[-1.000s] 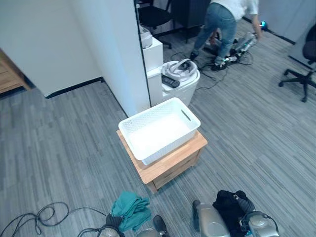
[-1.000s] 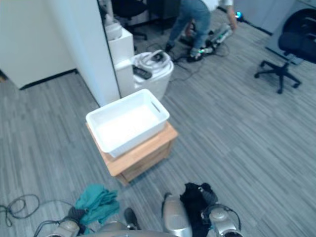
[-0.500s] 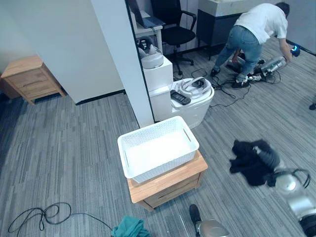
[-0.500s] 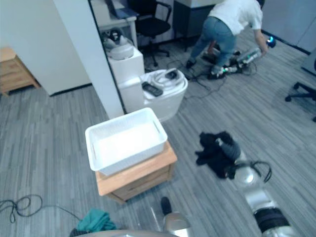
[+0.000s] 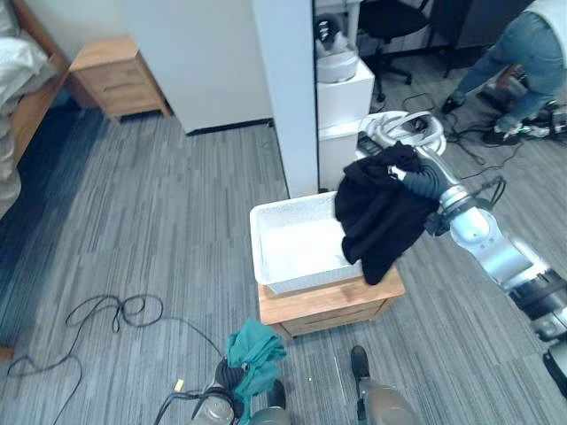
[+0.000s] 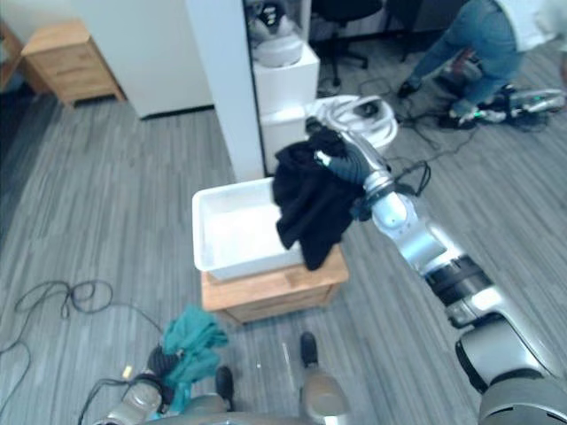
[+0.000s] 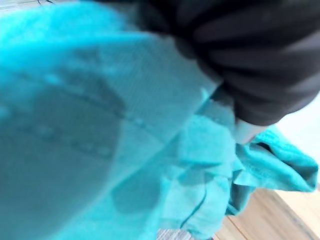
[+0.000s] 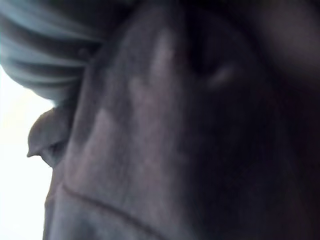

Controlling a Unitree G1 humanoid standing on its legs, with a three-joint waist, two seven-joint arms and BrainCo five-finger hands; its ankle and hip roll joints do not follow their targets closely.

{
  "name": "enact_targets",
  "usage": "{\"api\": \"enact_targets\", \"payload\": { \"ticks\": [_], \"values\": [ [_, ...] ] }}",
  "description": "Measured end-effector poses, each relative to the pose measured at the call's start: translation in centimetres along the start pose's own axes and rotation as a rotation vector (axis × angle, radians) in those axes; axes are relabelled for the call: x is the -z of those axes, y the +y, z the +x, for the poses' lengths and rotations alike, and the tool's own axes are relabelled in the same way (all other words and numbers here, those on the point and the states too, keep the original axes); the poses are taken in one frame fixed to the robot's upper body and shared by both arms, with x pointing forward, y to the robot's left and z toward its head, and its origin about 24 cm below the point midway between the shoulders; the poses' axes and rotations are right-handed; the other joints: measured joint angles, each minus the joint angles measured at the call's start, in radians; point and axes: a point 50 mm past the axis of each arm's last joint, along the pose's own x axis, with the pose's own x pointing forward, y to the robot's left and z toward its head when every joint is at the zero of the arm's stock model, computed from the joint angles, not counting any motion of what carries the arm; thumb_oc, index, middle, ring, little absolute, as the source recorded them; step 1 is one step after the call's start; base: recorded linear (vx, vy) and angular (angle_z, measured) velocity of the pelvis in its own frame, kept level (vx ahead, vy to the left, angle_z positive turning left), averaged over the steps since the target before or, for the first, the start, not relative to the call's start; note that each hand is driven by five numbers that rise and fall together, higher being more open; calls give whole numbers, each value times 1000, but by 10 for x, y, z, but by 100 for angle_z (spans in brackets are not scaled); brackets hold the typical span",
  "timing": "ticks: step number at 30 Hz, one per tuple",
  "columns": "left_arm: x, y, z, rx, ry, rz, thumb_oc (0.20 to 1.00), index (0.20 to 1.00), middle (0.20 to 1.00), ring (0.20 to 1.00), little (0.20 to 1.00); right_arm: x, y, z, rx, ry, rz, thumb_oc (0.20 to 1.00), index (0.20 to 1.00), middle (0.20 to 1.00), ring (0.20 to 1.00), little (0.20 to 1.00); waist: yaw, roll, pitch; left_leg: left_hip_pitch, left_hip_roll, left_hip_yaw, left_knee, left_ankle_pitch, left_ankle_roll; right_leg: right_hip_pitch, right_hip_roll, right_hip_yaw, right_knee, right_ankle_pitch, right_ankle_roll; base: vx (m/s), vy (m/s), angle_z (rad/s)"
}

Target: Tidy up the quilt and then pick up the clothes from the bed and put them into the laundry hamper.

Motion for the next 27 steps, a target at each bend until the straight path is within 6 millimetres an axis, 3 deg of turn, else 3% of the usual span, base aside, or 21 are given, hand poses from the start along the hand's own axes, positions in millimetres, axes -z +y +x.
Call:
{"api": "enact_targets", "payload": {
  "ticks": [4,8,10,13,17,22,26,27],
  "values": [
    [-11,18,2,-60,-64,8,200,200,200,200,200,6,-17,15,81,46,-31,200,200,200,200,200,41,11,42,-32,-8,-8,6,13,-8,-22,-8,-10,4,20,-17,-20,-11,11],
    [-30,32,1,-104,-167,-6,200,200,200,200,200,20,-13,14,93,122,-26,200,200,200,200,200,47,19,57,-55,-13,-34,6,13,-8,-31,-12,-37,4,19,-17,-13,4,20],
    [-45,38,1,-126,-233,-13,200,200,200,200,200,24,-8,14,90,149,-21,1000,1000,1000,1000,1000,58,25,70,-55,-16,-34,6,13,-8,-31,-12,-38,4,20,-18,0,0,0],
    [-73,54,-4,-180,-363,-36,200,200,200,200,200,25,6,13,54,165,-37,1000,1000,1000,1000,1000,60,28,79,-55,-19,-34,6,13,-8,-31,-15,-40,4,20,-18,0,0,0],
    [-114,83,-18,-262,-564,-84,200,200,200,200,200,28,22,7,-21,159,-197,1000,1000,1000,1000,1000,55,28,80,-43,-19,-36,5,13,-8,-17,-18,-42,4,19,-17,14,0,1],
    [-157,111,-54,-328,-833,-41,200,200,200,200,200,38,39,-16,-100,141,-367,1000,1000,1000,1000,1000,46,26,81,-22,-17,-45,0,11,-8,8,-18,-45,4,10,-20,28,-1,4],
    [-194,136,-97,-391,-1083,19,200,200,200,200,200,54,50,-65,-100,198,-353,1000,1000,1000,1000,1000,35,20,81,-1,-21,-35,3,7,-6,22,-18,-35,4,9,-21,47,22,-9],
    [-206,144,-109,-427,-1161,-3,200,200,200,200,200,64,59,-86,-126,258,-324,1000,1000,1000,1000,1000,29,24,80,8,-20,-20,0,-1,1,26,-23,-20,4,8,-22,54,30,-26]
  ]
}}
